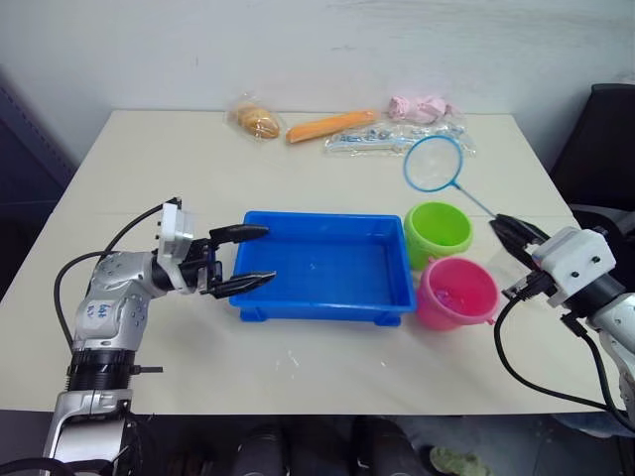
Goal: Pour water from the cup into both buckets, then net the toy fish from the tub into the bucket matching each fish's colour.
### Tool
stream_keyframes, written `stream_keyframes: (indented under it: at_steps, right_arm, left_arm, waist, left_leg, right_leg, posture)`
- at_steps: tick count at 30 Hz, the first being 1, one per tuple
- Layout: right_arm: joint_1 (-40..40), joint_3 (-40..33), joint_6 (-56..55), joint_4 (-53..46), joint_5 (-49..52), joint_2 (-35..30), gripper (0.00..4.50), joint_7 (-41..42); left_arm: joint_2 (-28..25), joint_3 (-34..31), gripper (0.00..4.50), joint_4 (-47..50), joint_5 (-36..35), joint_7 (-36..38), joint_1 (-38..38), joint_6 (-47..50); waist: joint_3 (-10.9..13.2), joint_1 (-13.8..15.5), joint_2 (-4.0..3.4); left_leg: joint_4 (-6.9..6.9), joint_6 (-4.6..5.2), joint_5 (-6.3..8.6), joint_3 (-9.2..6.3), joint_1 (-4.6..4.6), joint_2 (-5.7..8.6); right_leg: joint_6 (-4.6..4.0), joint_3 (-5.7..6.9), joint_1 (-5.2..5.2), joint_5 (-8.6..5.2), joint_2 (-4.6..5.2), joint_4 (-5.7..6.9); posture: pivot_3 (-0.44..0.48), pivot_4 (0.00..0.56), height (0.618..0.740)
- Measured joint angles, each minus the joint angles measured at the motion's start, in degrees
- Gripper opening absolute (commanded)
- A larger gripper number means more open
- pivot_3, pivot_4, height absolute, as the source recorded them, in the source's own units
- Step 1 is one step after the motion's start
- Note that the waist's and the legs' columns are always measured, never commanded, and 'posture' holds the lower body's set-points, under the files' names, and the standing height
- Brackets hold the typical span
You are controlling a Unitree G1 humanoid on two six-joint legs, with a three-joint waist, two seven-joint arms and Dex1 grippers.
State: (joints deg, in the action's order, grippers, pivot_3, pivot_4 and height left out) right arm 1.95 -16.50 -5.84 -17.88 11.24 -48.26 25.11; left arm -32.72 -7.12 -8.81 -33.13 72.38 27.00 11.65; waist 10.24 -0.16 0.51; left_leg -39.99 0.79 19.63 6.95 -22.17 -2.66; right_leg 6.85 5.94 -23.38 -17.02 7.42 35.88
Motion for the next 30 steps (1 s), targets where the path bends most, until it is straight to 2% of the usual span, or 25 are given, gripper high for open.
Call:
stream_keyframes:
  at_steps: [4,9,13,14,16,17,22,26,30]
  right_arm:
    - [0.35,1.45,7.63,-7.23,12.17,-2.89,0.00,7.78]
    - [0.17,5.48,14.52,-13.86,20.96,-4.25,0.00,14.04]
    - [-0.36,9.35,19.42,-16.60,26.64,-5.49,0.00,18.95]
    - [-0.11,11.49,20.00,-17.52,26.44,-5.70,0.00,20.64]
    - [0.99,22.02,16.69,-16.60,17.48,-5.65,0.00,26.08]
    - [0.92,24.25,15.73,-15.62,15.35,-4.90,0.00,26.97]
    - [0.55,29.79,14.37,-11.26,12.37,-0.38,0.00,28.50]
    - [0.57,35.93,10.25,-1.58,6.90,5.57,0.00,29.36]
    - [-1.31,36.88,7.34,4.33,4.10,9.48,0.00,29.29]
  left_arm:
    - [-2.92,-1.91,4.41,5.87,-4.08,4.25,-4.87,1.85]
    - [-8.60,-3.71,4.41,15.24,-9.32,9.44,-11.98,6.70]
    - [-12.32,-4.07,4.41,17.38,-8.65,13.59,-15.79,5.24]
    - [-13.31,-4.19,4.41,16.95,-7.39,13.62,-16.61,3.81]
    - [-14.71,-4.83,4.41,17.00,-4.83,13.63,-19.96,1.27]
    - [-15.48,-4.83,4.41,17.09,-4.50,13.66,-21.62,0.97]
    - [-16.98,-4.10,4.41,17.41,-3.33,13.68,-24.64,-0.39]
    - [-17.20,-3.38,4.41,17.46,-3.34,13.66,-25.51,-0.62]
    - [-17.26,-2.87,4.41,17.67,-3.33,13.65,-26.21,-0.82]
  waist:
    - [0.00,0.05,0.00]
    - [0.00,-0.06,0.00]
    - [0.01,0.29,-0.01]
    - [0.00,0.33,0.01]
    - [0.00,0.07,0.01]
    - [0.00,0.02,0.01]
    - [-0.04,-0.04,0.07]
    - [-0.04,-0.01,0.07]
    - [-0.04,-0.15,0.07]
  left_leg:
    - [0.00,0.11,0.06,0.01,-0.03,-0.02]
    - [-0.01,0.14,0.09,0.01,0.00,-0.02]
    - [-0.03,0.15,0.10,-0.06,0.00,0.00]
    - [-0.02,0.15,0.10,-0.09,0.00,-0.01]
    - [-0.02,0.19,0.16,0.01,-0.02,0.03]
    - [-0.02,0.19,0.16,0.03,-0.02,0.03]
    - [-0.02,0.16,0.16,0.05,0.01,-0.02]
    - [-0.04,0.14,0.16,0.08,0.00,-0.01]
    - [-0.04,0.12,0.15,0.09,0.01,-0.04]
  right_leg:
    - [0.00,-0.02,-0.01,0.00,0.07,-0.02]
    - [-0.02,-0.02,0.00,-0.01,0.10,-0.04]
    - [-0.08,0.02,0.00,-0.04,0.12,-0.20]
    - [-0.11,0.04,0.01,-0.06,0.11,-0.21]
    - [-0.12,0.02,-0.03,-0.06,0.14,-0.24]
    - [-0.11,0.02,-0.04,-0.06,0.15,-0.24]
    - [-0.15,0.04,-0.06,-0.08,0.10,-0.21]
    - [-0.18,0.03,-0.09,-0.09,0.14,-0.15]
    - [-0.18,0.04,-0.11,-0.10,0.11,-0.11]
  posture:
    - [0.000,0.150,0.740]
    - [0.000,0.150,0.740]
    - [0.000,0.150,0.740]
    - [0.000,0.150,0.740]
    - [0.000,0.150,0.740]
    - [0.000,0.150,0.740]
    - [0.000,0.150,0.740]
    - [0.000,0.150,0.740]
    - [0.000,0.150,0.740]
